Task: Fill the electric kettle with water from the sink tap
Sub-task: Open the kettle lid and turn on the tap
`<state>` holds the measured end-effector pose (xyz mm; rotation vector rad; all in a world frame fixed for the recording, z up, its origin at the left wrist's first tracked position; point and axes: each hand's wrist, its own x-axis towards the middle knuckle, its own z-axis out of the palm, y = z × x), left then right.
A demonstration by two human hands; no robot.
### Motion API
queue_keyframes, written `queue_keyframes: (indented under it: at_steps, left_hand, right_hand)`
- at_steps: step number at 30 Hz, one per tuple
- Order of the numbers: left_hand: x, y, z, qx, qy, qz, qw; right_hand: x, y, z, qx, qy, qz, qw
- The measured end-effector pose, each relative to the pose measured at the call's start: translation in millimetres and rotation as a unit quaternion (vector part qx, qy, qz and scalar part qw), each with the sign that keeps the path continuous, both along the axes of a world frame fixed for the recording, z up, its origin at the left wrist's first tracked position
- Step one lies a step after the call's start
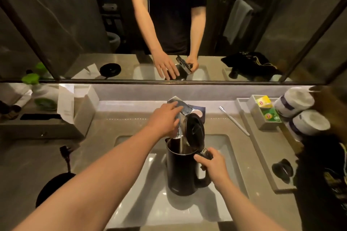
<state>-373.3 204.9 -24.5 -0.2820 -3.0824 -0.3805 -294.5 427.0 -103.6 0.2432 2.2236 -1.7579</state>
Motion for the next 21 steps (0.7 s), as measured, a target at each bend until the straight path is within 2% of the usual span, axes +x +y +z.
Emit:
queue_keyframes:
  at_steps: [3, 8, 15, 17, 21]
  left_hand:
    - [-11.3, 5.2, -2.9, -0.03, -0.009, -0.011, 0.999]
    - [-21.7, 11.6, 1.1, -0.056, 0.025, -0.007, 0.998]
    - [-30.5, 18.0, 8.1, -0.068, 0.044, 0.001, 0.997]
    - [-31.8, 16.3, 7.5, -0.051, 0.063, -0.005, 0.997]
    - [-36.0, 7.3, 6.0, 0.047, 0.077, 0.037, 0.995]
  right_hand:
    - [-8.1, -0.5, -4.2, -0.016, -0.006, -0.008, 1.0]
    - [-18.1, -1.0, -4.5, -0.023, -0.004, -0.003, 1.0]
    - [-26.1, -1.2, -3.8, -0.029, -0.006, 0.006, 1.0]
    - [-27.4, -0.5, -4.8, -0.031, -0.006, 0.007, 0.999]
    - [-29.6, 0.1, -7.9, -0.037, -0.005, 0.008, 0.999]
